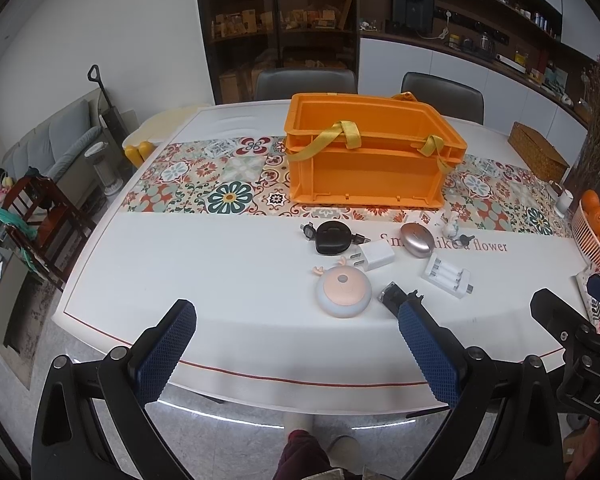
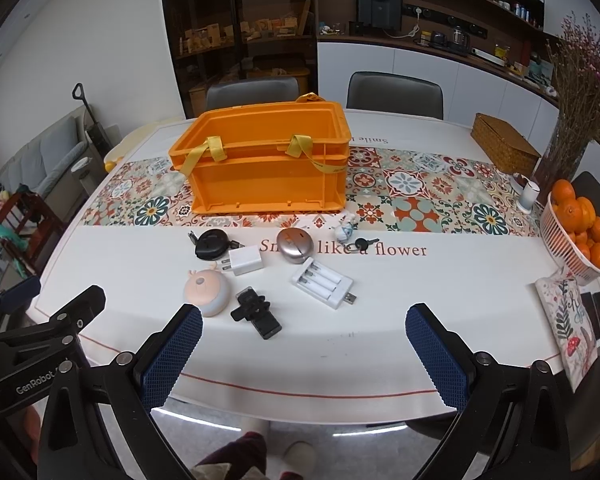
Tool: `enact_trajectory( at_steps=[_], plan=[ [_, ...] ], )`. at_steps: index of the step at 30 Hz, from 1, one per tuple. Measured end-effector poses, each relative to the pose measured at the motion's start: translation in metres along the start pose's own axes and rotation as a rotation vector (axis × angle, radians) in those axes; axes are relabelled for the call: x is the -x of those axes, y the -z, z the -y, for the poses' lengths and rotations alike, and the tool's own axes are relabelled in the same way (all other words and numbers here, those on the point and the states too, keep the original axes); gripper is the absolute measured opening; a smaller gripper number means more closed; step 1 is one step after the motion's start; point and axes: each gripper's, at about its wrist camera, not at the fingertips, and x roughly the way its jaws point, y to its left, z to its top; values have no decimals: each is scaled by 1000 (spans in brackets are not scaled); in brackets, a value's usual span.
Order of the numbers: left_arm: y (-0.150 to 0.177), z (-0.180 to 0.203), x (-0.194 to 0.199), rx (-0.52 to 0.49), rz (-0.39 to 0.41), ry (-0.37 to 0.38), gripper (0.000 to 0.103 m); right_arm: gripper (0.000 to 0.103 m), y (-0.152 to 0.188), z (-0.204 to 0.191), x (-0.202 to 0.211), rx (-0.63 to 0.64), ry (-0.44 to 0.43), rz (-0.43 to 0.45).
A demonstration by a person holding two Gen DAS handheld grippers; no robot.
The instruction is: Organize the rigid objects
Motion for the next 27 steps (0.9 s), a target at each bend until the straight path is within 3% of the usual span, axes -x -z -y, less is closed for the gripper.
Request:
enact_trajectory(
  at_steps=[17,27],
  plan=[
    [0,0,0,0,-3,0,103,102,1,-3,-1,5,3,-6],
    [5,-7,-18,-11,-44,-7,103,102,2,-10,-14,23,-13,-36]
  ],
)
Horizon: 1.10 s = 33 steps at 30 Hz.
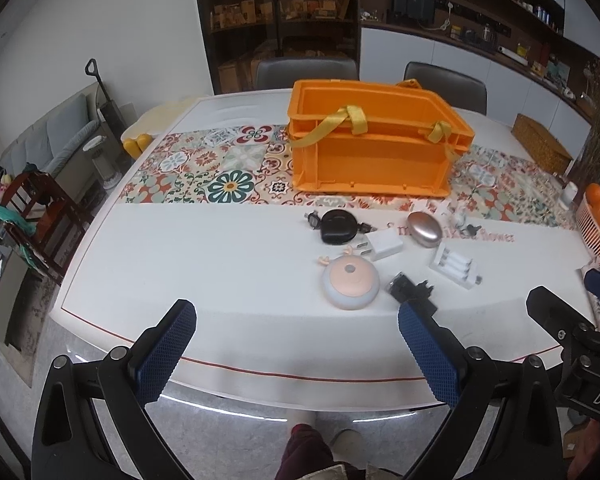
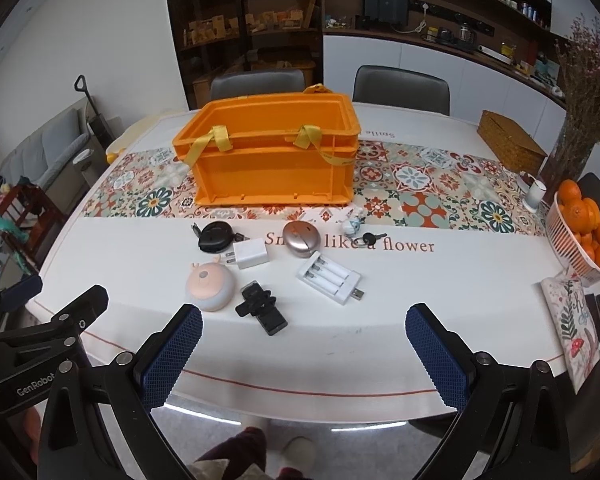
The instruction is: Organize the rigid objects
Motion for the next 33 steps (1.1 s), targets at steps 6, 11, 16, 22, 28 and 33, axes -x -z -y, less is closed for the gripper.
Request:
enact_trajectory(
  at_steps=[6,11,16,22,28,33],
  plan=[
    [5,-8,-25,-5,-47,-7,103,102,2,-9,-30,22,-41,-64],
    [8,-12,-45,0,-83,-10,103,98,6,-17,-60,30,-85,-129],
    [10,-11,-67,-13,-117,-3,103,92,7,-24,-88,43,-111,-178],
    [11,-10,-90,-24,-148,10,103,82,9,-31,-121,59,-135,-223],
    [11,-9,-113,-23,-184,19,103,74,9,-32,-153,60,-140,-279],
    [11,-10,-128,-19,-205,18,103,68,12,-34,-170,70,-151,-312]
  ],
)
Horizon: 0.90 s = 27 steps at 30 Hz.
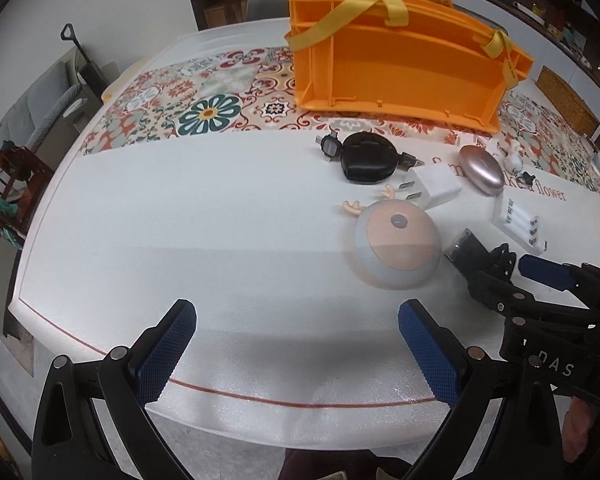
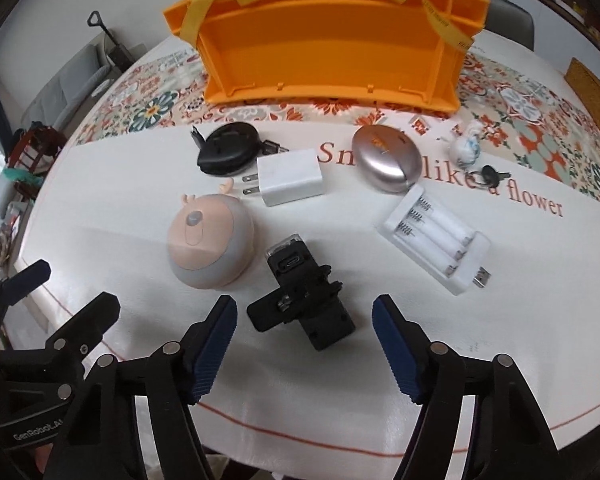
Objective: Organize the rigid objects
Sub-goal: 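Grasp the pink round night light with the left gripper while the right grasps the black phone holder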
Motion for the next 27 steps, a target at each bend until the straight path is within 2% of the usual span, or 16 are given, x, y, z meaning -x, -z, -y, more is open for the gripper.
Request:
enact_trajectory(
  at_steps=[4,11,21,27],
  plan=[
    [-1,0,-9,-1,-12,-3,103,60,-3,0,-11,5,1,-13],
    [-4,2,-19,-4,-26,3,103,53,-5,-1,-23,16,11,-29],
    [-4,9,-27,-9,-31,14,103,34,-5,-6,-28,64,25,-3],
    [-7,13,-25,-12,-20,31,103,31,-2,0,-25,38,-4,9]
  ],
)
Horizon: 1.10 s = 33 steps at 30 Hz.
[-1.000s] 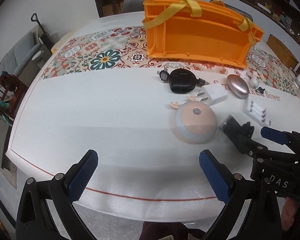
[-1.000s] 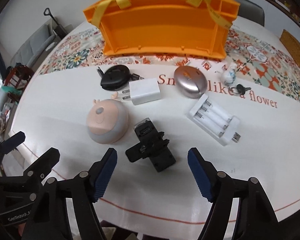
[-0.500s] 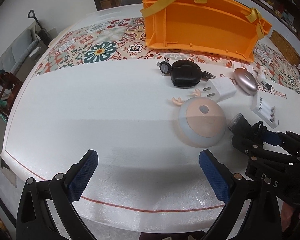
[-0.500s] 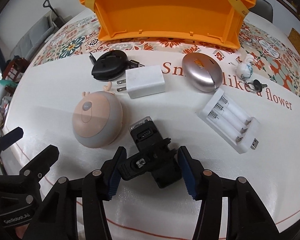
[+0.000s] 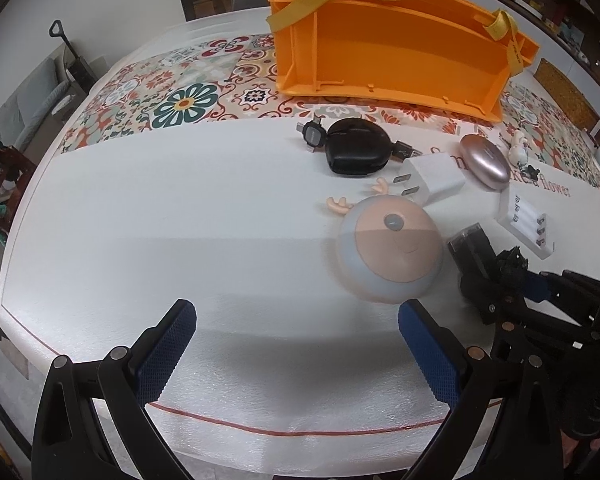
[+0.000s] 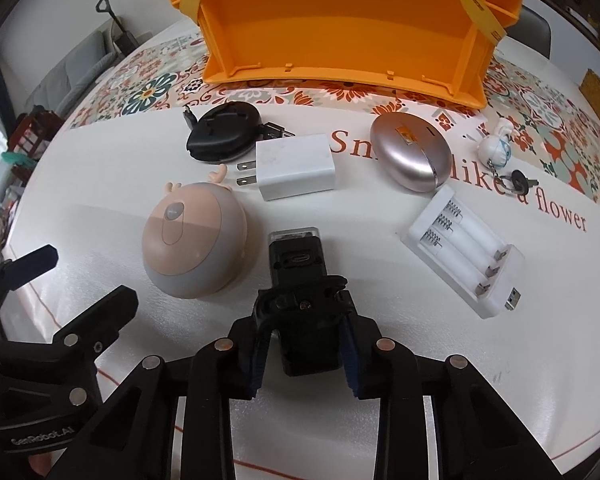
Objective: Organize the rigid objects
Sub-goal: 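Grasp the pink round night light with the left gripper while the right grasps the black phone holder, then lift the night light with the left gripper while the right carries the phone holder toward the crate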
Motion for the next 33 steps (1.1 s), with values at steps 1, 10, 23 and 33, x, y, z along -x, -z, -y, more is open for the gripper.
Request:
enact_trajectory(
  at_steps=[1,10,23,33],
  plan=[
    [0,1,1,-3,5,2,103,31,2,1,1,-5,-1,1],
    [-9,16,2,-32,37,38,103,31,13,19,25,-82,-22,38],
    [-22,46,-27,-77,43,70,103,31,19,42,33,-144,-4,62],
    [-25,50,-48,-53,26,79,93,31,16,44,31,-153,1,74]
  ],
)
